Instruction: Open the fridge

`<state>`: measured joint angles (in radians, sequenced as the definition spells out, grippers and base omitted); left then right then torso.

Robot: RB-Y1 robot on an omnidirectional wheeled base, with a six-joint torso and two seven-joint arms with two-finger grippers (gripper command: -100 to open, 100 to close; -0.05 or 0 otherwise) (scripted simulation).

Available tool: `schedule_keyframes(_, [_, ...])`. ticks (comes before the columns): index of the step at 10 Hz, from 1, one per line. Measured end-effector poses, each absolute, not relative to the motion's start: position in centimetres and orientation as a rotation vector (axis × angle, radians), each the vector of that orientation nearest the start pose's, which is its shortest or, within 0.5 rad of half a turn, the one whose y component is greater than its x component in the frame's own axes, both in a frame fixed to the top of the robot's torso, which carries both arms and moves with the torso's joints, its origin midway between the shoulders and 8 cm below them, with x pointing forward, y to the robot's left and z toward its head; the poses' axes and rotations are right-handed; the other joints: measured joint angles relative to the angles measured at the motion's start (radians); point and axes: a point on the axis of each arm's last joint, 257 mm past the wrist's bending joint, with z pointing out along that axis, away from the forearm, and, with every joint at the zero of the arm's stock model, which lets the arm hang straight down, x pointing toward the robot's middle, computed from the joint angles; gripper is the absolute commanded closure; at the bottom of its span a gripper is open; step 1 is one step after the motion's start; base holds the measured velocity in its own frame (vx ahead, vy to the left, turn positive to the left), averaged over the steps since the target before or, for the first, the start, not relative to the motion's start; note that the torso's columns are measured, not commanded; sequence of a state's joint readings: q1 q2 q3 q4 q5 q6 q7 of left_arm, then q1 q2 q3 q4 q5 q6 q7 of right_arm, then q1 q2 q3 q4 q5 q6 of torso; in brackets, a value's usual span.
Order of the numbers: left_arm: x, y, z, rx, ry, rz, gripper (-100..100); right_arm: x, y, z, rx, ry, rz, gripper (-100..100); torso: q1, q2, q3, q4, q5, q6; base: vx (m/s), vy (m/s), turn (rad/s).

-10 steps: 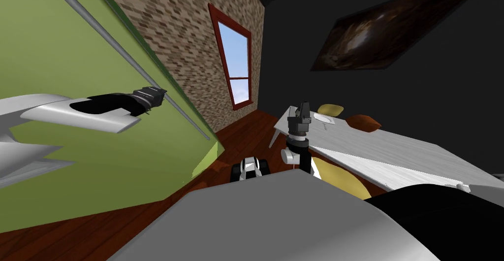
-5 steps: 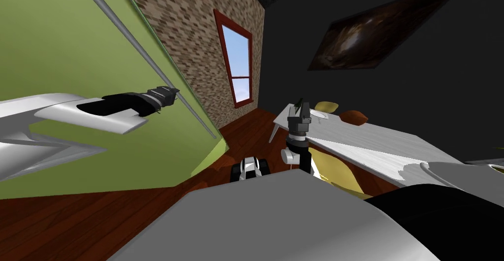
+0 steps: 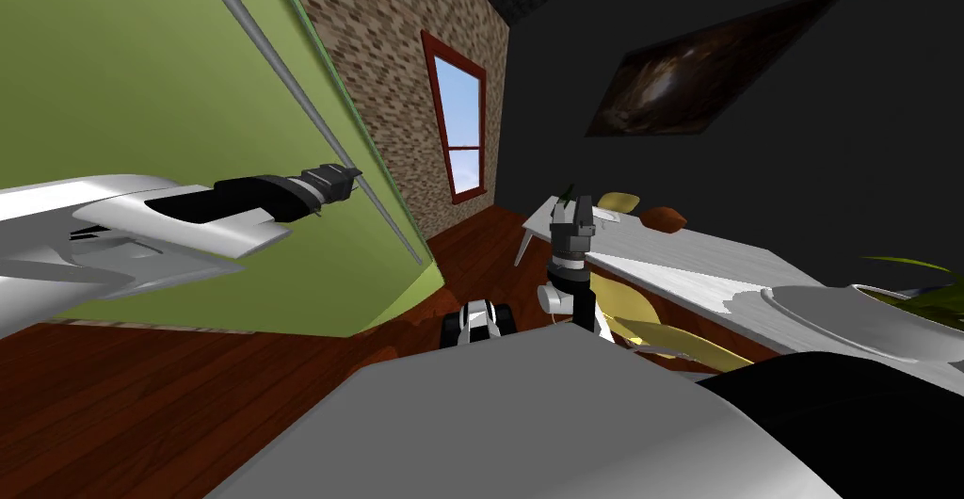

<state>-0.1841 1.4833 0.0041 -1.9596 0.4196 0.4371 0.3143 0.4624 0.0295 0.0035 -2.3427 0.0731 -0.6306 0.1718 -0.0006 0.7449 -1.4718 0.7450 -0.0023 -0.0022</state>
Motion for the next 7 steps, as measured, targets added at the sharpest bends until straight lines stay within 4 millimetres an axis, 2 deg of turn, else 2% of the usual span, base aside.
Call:
schedule_keyframes(2, [54.0,36.7,11.5,-0.52,1.529,-0.708,100,30.7,-25.9,8.4,0.399,0.5,1.151,0,0.0,0.003,0.001,0.0,0.0,0.001,-0.198,0.089,0.019])
schedule_keyframes(3, [53.8,35.5,11.4,-0.504,1.538,-0.726,100,30.7,-25.9,8.4,0.399,0.5,1.151,0,-0.002,0.0,0.0,0.0,0.0,0.002,-0.072,0.019,-0.02])
schedule_keyframes(4, [53.8,35.3,10.9,-0.505,1.548,-0.727,100,30.7,-25.9,8.4,0.399,0.5,1.151,0,-0.003,-0.007,-0.004,-0.002,-0.001,0.0,-0.111,0.06,0.016])
schedule_keyframes(5, [53.5,34.7,10.7,-0.493,1.555,-0.737,100,30.7,-25.9,8.4,0.399,0.5,1.151,0,-0.001,-0.005,-0.004,-0.004,0.0,0.003,-0.18,0.145,0.005])
schedule_keyframes(7, [52.6,31.9,10.9,-0.439,1.574,-0.79,100,30.7,-25.9,8.4,0.399,0.501,1.151,0,0.002,-0.001,0.0,-0.004,0.002,0.003,-0.184,0.182,-0.04])
